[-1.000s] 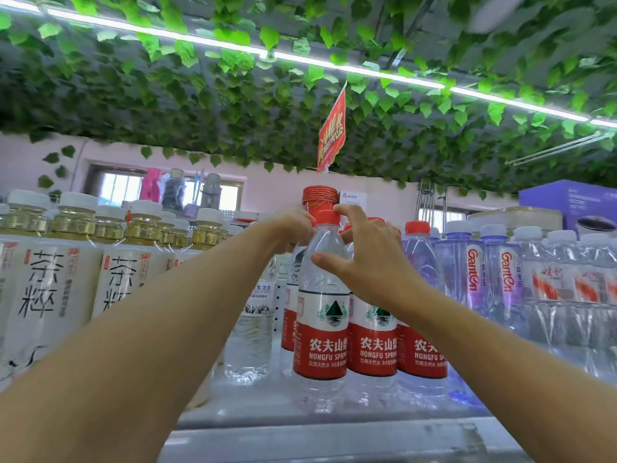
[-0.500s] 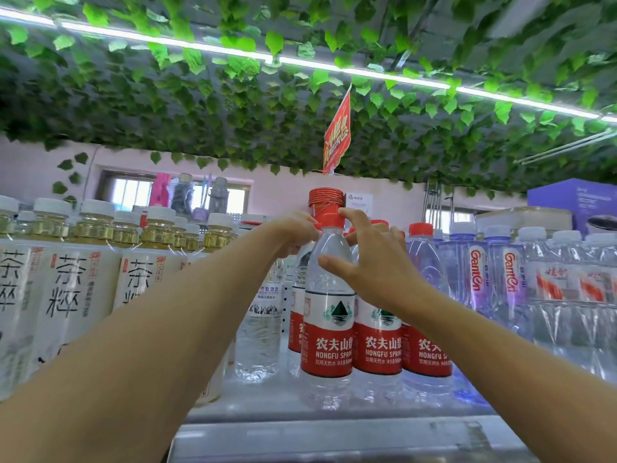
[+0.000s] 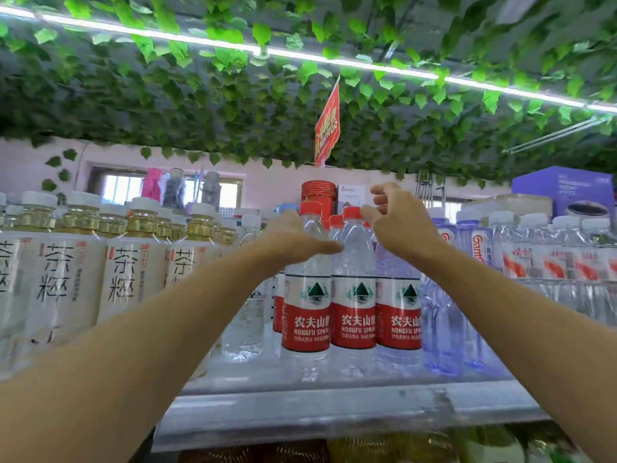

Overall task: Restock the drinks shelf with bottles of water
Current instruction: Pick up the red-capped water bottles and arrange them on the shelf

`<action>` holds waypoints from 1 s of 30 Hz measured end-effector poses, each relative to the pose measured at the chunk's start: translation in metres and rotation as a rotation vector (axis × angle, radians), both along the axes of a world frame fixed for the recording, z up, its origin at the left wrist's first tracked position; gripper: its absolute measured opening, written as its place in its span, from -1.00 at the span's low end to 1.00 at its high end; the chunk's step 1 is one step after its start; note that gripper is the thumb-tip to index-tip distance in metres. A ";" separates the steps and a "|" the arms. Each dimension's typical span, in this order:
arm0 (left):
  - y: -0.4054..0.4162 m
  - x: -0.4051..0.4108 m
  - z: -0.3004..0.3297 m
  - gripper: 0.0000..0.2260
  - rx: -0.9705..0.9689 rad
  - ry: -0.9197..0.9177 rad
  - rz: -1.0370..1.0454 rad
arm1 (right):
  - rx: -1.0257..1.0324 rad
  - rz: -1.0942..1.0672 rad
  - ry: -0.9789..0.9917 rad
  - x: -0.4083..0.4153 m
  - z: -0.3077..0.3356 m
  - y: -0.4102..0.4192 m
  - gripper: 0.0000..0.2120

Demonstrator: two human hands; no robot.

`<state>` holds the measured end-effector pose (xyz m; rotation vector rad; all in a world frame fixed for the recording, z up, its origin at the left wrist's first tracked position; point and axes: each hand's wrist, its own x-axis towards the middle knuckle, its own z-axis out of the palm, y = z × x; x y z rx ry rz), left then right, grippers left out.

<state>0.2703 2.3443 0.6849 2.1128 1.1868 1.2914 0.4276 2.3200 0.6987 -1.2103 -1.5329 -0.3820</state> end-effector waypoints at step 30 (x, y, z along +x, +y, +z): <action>0.007 -0.005 -0.003 -0.37 -0.078 0.046 0.049 | -0.044 -0.080 -0.016 -0.016 0.001 0.026 -0.71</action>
